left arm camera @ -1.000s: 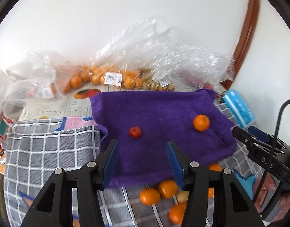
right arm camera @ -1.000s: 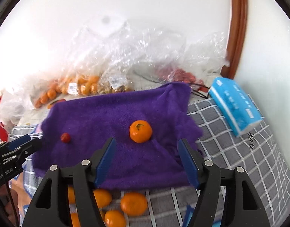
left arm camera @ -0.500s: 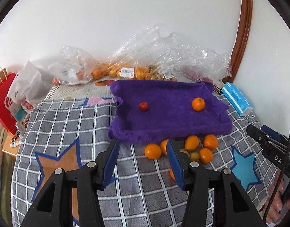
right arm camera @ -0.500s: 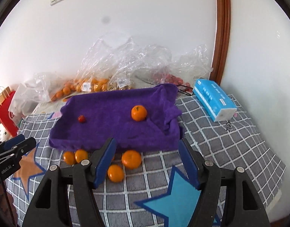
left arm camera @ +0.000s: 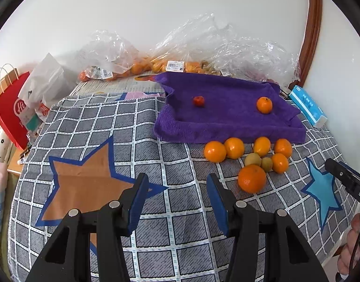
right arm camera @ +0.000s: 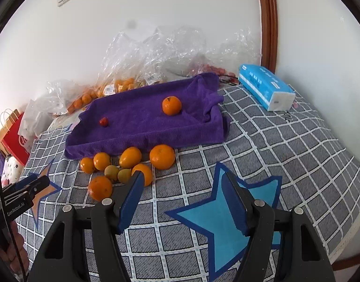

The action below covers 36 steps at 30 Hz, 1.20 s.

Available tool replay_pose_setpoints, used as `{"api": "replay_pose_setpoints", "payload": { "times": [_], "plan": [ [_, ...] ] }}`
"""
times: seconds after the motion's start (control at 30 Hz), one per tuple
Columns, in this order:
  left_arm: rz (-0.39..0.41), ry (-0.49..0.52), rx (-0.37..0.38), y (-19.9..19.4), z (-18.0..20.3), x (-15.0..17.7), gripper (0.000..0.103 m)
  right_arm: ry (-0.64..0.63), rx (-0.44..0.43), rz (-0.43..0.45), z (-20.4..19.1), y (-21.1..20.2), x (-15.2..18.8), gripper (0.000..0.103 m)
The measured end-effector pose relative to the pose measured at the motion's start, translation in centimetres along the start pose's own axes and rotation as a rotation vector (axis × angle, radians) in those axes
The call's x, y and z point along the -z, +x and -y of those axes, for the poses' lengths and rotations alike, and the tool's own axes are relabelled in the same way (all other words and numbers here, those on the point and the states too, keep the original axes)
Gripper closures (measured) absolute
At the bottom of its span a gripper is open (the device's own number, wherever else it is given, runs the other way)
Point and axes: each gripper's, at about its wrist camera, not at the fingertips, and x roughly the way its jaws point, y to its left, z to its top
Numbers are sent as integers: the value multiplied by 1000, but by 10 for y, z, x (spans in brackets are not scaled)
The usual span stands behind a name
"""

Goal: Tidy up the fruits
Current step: 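Grasp another large orange with the right tool while the left tool moves back toward the oranges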

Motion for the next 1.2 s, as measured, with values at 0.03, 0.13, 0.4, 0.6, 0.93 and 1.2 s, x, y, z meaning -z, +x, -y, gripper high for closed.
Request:
{"api": "replay_pose_setpoints", "payload": {
  "times": [0.03, 0.13, 0.4, 0.6, 0.93, 1.2],
  "plan": [
    [-11, -4, 7, 2, -1, 2, 54, -1, 2, -5, 0, 2, 2, 35],
    [-51, -26, 28, 12, -5, 7, 53, -2, 0, -7, -1, 7, 10, 35],
    [-57, -35, -1, 29, -15, 14, 49, -28, -10, 2, -5, 20, 9, 55],
    [-74, -78, -13, 48, -27, 12, 49, -33, -36, -16, -12, 44, -6, 57],
    [-42, -71, 26, 56, -35, 11, 48, -23, -61, -63, -28, 90, -21, 57],
    [-44, -61, 50, 57, -33, 11, 40, -22, -51, -103, -33, 110, -22, 63]
  ]
}}
